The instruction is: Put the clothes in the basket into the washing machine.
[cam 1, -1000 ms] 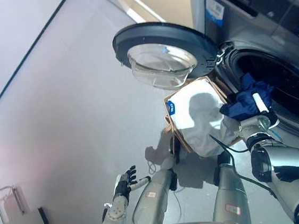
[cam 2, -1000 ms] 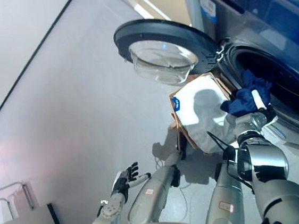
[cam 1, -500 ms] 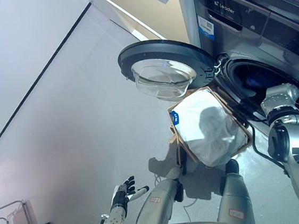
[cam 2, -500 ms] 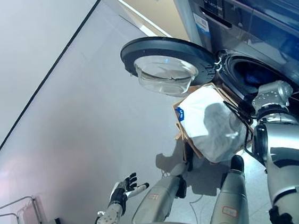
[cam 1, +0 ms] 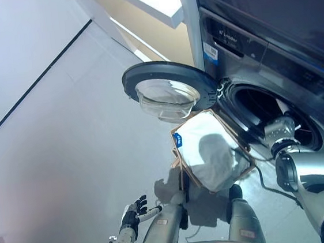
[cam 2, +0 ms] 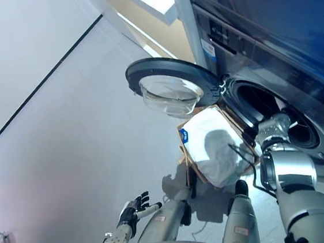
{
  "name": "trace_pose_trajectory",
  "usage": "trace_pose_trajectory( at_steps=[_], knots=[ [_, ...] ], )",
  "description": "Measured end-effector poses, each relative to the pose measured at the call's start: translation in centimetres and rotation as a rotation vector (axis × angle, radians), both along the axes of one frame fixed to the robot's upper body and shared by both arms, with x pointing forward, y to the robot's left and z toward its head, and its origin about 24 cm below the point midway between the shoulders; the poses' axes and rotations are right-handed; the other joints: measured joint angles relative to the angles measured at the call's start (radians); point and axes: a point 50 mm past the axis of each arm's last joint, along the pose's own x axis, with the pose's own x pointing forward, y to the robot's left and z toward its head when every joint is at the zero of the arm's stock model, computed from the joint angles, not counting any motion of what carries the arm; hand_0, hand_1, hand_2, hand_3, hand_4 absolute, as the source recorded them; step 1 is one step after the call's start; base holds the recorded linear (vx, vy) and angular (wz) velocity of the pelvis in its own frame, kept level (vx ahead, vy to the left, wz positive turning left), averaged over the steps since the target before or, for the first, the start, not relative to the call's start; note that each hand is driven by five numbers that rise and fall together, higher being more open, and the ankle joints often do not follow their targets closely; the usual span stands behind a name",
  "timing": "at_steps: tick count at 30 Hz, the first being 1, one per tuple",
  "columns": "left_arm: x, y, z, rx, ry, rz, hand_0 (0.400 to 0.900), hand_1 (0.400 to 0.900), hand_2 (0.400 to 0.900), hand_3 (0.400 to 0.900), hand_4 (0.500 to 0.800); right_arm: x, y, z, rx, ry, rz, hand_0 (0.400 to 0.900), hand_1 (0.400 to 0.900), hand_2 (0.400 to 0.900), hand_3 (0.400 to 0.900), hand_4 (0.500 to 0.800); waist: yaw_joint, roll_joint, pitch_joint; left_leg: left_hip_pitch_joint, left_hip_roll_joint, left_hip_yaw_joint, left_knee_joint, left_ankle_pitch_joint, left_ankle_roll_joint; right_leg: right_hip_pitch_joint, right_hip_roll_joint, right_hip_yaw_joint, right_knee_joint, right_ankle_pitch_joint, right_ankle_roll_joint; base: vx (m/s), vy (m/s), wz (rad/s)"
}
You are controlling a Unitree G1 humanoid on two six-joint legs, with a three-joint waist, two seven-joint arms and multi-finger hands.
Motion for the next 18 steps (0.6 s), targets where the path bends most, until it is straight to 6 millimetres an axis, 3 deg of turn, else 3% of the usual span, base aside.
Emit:
trace_pose_trajectory(
  at_steps=[5, 11, 15, 18],
  knots=[
    [-1.2, 0.9, -0.6, 0.037, 0.074, 0.011, 0.900, 0.900, 0.900, 0.900, 0.800, -4.9, 1.5, -6.9, 0.008, 0.207, 0.078, 0.900, 0.900, 0.900, 0.900, 0.800, -0.024, -0.050, -0.041, 0.055, 0.009, 0.005, -0.009, -0.021, -0.005, 0.061, 0.011, 0.001, -0.028, -0.002, -0.004, 0.07, -0.048, -0.06],
    [-2.5, 2.1, -1.1, 0.068, 0.142, 0.056, 0.900, 0.900, 0.900, 0.900, 0.800, -13.7, 4.5, -14.5, 0.060, 0.505, 0.223, 0.900, 0.900, 0.900, 0.900, 0.800, -0.068, -0.097, -0.086, 0.139, 0.022, 0.012, -0.012, -0.050, -0.010, 0.164, 0.021, 0.000, -0.084, -0.002, -0.008, 0.07, -0.029, -0.07],
    [-3.2, 2.4, -1.3, 0.072, 0.171, 0.057, 0.900, 0.900, 0.900, 0.900, 0.800, -18.8, 5.5, -17.0, 0.070, 0.665, 0.325, 0.900, 0.900, 0.900, 0.900, 0.800, -0.096, -0.136, -0.137, 0.196, 0.025, 0.025, -0.025, -0.064, -0.011, 0.225, 0.033, 0.004, -0.120, -0.003, -0.009, 0.02, -0.005, -0.08],
    [-3.2, 2.6, -1.3, 0.080, 0.178, 0.029, 0.900, 0.900, 0.900, 0.900, 0.800, -21.6, 5.8, -17.9, -0.042, 0.831, 0.531, 0.900, 0.900, 0.900, 0.900, 0.800, -0.114, -0.161, -0.165, 0.235, 0.026, 0.029, -0.030, -0.074, -0.011, 0.275, 0.037, 0.003, -0.147, -0.003, -0.009, 0.00, 0.005, -0.08]
  ],
)
